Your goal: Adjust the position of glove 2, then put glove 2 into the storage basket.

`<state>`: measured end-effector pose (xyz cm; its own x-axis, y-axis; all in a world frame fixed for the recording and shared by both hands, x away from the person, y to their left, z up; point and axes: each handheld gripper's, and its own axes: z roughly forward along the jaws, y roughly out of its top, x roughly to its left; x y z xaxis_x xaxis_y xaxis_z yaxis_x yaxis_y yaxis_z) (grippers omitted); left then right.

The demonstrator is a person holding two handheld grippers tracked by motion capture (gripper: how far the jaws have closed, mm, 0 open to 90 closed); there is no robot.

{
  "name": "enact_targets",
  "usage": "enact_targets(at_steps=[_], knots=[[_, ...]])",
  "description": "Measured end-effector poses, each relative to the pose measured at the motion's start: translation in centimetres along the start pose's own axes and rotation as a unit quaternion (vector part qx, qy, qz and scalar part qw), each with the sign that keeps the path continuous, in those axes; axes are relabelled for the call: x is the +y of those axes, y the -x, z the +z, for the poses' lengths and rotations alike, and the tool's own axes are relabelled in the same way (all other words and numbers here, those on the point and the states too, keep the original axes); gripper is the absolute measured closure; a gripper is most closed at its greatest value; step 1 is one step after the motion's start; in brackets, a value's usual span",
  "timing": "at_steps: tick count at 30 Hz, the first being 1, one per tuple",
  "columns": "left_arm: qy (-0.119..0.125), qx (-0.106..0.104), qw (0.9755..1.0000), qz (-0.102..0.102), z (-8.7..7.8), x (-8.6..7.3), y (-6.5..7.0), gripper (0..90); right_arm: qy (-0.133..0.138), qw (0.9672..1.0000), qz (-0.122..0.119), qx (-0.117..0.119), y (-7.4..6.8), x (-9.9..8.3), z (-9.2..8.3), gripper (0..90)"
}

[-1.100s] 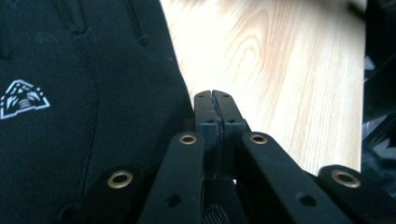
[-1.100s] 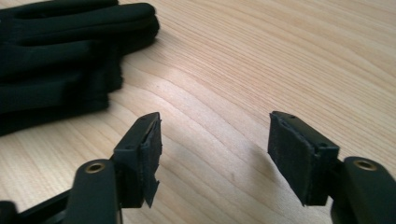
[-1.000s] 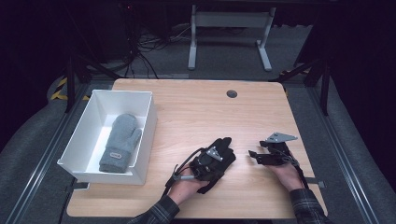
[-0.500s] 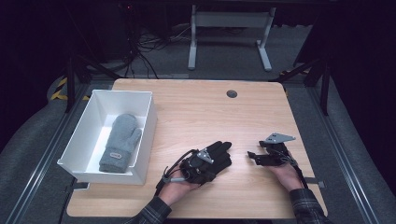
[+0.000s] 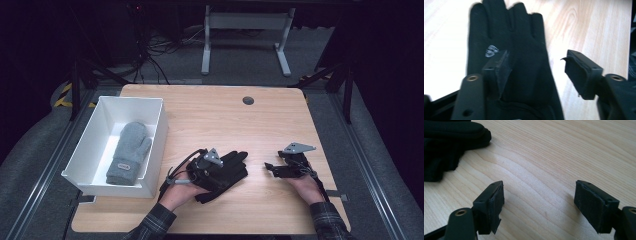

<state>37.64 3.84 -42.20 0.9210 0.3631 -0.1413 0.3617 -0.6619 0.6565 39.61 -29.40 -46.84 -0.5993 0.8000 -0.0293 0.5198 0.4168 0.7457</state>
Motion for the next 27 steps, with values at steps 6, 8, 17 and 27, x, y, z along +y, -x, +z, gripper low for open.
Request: enact_targets(at_steps=[6,8,17,27], knots=[[-0.017,0.034,0.9993,0.007,1.0,0.2,-1.0,15.8,0.0,1.0,0.001,-0.001,0.0,0.0,0.0,23.9],[-0.022,0.036,0.9991,0.006,1.4,0.3,-1.3,14.9,0.0,1.0,0.001,-0.001,0.0,0.0,0.0,23.9],[-0.053,0.047,0.9975,-0.006,3.3,0.1,-2.0,7.8,-0.001,1.0,0.001,-0.001,0.0,0.0,0.0,23.6],[-0.058,0.029,0.9978,-0.016,3.8,-0.4,-2.2,12.1,-0.001,1.0,0.0,-0.001,0.0,0.0,0.0,23.1]])
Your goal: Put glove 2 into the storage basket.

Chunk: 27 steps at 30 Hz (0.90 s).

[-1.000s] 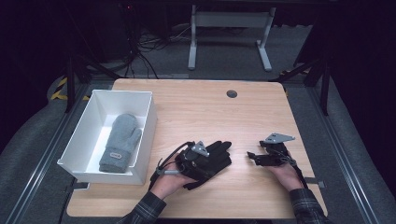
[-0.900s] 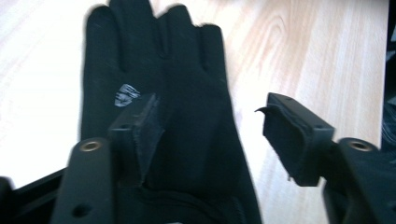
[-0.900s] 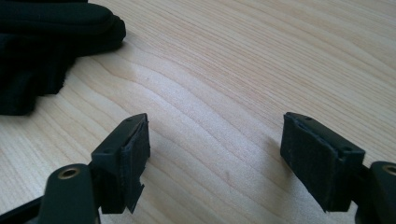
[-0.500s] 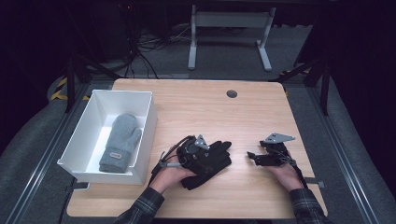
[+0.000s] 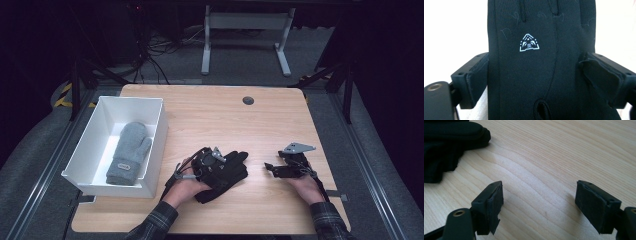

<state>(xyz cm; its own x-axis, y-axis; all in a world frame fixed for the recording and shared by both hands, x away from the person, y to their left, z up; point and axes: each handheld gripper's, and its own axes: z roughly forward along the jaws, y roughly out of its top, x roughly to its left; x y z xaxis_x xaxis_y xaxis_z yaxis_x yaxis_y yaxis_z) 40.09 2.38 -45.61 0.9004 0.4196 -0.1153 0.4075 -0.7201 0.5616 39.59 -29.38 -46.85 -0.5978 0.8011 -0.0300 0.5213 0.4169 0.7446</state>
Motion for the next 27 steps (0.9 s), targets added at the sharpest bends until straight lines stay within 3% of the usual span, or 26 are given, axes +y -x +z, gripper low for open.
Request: enact_targets(at_steps=[4,10,12,14,18,25,27], knots=[[0.002,0.004,0.9999,0.009,-0.1,-0.1,0.3,18.1,0.0,1.0,0.0,0.0,0.0,0.0,0.0,22.9],[0.0,-0.03,0.9993,0.025,-0.5,0.0,0.7,45.2,0.0,1.0,0.0,-0.001,0.0,0.0,0.0,22.7],[-0.003,-0.046,0.9987,0.021,-0.6,0.0,0.7,58.4,0.0,1.0,0.0,-0.001,0.0,0.0,0.0,22.6],[-0.003,-0.059,0.9982,0.008,-0.5,0.0,0.6,63.3,0.0,1.0,0.0,-0.001,0.0,0.0,0.0,22.6],[-0.003,-0.068,0.9977,-0.008,-0.8,0.2,0.4,66.1,0.0,1.0,-0.001,0.0,0.0,0.0,0.0,22.5],[0.001,-0.065,0.9979,-0.007,-1.8,0.8,0.8,66.4,-0.001,1.0,-0.001,-0.001,-0.1,0.0,0.0,22.3],[0.013,-0.066,0.9977,-0.007,-2.3,1.0,0.9,66.4,-0.001,1.0,-0.001,-0.001,-0.1,0.0,0.0,22.2]])
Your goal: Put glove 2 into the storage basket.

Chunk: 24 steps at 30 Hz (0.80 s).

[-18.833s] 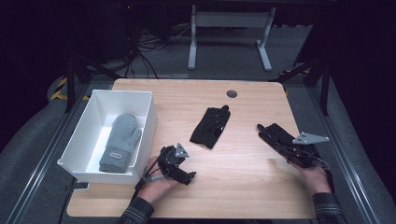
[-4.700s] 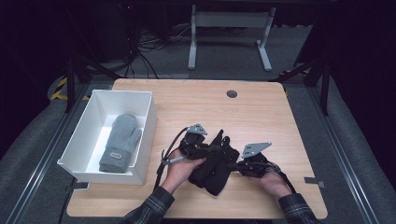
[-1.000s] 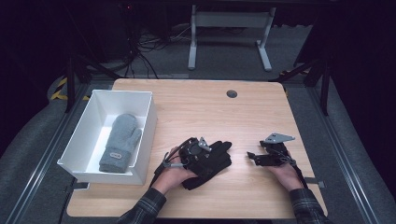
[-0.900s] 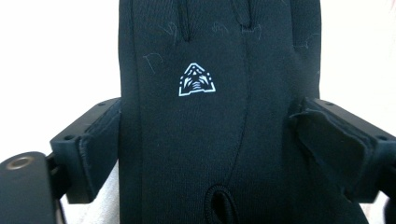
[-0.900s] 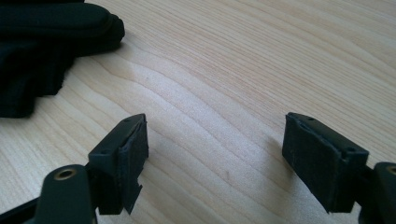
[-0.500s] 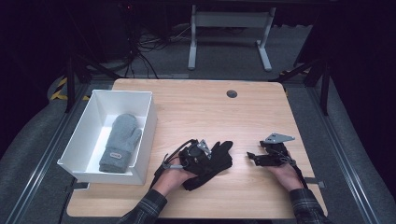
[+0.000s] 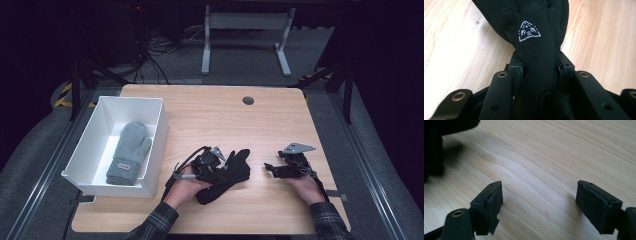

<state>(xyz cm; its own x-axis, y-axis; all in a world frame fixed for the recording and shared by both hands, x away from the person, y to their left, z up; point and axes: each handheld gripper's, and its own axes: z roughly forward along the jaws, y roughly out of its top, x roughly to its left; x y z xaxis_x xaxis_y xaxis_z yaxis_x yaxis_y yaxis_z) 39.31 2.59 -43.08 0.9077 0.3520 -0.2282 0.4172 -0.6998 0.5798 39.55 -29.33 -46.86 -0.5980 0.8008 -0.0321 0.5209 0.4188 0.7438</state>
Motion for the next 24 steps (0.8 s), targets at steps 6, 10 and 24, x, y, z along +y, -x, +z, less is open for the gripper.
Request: enact_targets(at_steps=[6,10,24], knots=[[0.017,-0.012,0.9998,-0.007,-1.6,0.6,0.4,66.4,0.0,1.0,0.0,0.0,0.0,0.0,0.0,22.1],[0.026,-0.004,0.9996,-0.009,-2.9,1.2,0.8,66.3,0.0,1.0,0.0,0.0,0.0,0.0,0.0,22.1],[0.058,0.026,0.9976,-0.027,-9.2,3.3,1.0,66.2,0.0,1.0,0.001,0.0,0.0,0.0,0.0,21.8]])
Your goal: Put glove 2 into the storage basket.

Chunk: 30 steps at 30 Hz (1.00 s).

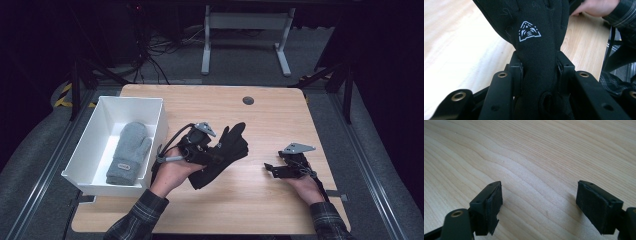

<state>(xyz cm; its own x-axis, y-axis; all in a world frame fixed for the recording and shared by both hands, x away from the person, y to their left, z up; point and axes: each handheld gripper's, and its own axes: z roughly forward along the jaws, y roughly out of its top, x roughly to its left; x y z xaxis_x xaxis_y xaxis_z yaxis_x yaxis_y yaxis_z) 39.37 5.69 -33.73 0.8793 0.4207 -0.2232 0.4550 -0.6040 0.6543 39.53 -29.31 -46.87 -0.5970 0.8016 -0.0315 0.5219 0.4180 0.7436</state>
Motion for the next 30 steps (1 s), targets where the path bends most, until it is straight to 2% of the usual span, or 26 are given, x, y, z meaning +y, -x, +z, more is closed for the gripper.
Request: enact_targets(at_steps=[1,3,4,6,7,9,10,14,19,24,30], knots=[[0.003,0.008,1.0,0.0,-1.0,0.4,-0.1,66.3,0.0,1.0,0.0,0.0,0.0,0.0,0.0,21.8],[0.008,0.012,0.9999,-0.002,-2.0,0.7,-0.2,66.3,0.0,1.0,0.0,0.001,0.0,0.0,0.0,21.8],[0.008,0.012,0.9999,-0.002,-2.0,0.7,-0.2,66.3,0.0,1.0,0.0,0.0,0.0,0.0,0.0,21.7],[0.011,0.021,0.9997,-0.001,-3.6,1.2,-0.5,66.3,0.0,1.0,0.0,0.001,0.0,0.0,0.0,21.8],[0.011,0.021,0.9997,-0.001,-3.6,1.2,-0.5,66.3,0.0,1.0,0.0,0.001,0.0,0.0,0.0,21.8],[0.015,0.034,0.9993,-0.005,-5.2,1.5,-1.0,66.3,0.0,1.0,0.0,0.0,0.0,0.0,0.0,21.7],[0.015,0.034,0.9993,-0.005,-5.2,1.5,-1.0,66.3,0.0,1.0,0.0,0.0,0.0,0.0,0.0,21.7],[0.017,0.048,0.9986,-0.011,-7.0,1.6,-1.7,66.3,0.0,1.0,0.0,0.0,0.0,0.0,0.0,21.7],[0.025,0.064,0.9973,-0.024,-8.9,1.1,-2.7,66.3,0.0,1.0,0.0,0.0,0.0,0.0,0.0,21.7],[0.029,0.078,0.9959,-0.035,-10.2,0.4,-3.4,66.3,0.0,1.0,0.0,0.0,0.0,0.0,0.0,21.7],[0.038,0.104,0.9923,-0.056,-12.5,-1.0,-4.4,66.3,0.0,1.0,0.0,0.0,0.0,0.0,0.0,21.7]])
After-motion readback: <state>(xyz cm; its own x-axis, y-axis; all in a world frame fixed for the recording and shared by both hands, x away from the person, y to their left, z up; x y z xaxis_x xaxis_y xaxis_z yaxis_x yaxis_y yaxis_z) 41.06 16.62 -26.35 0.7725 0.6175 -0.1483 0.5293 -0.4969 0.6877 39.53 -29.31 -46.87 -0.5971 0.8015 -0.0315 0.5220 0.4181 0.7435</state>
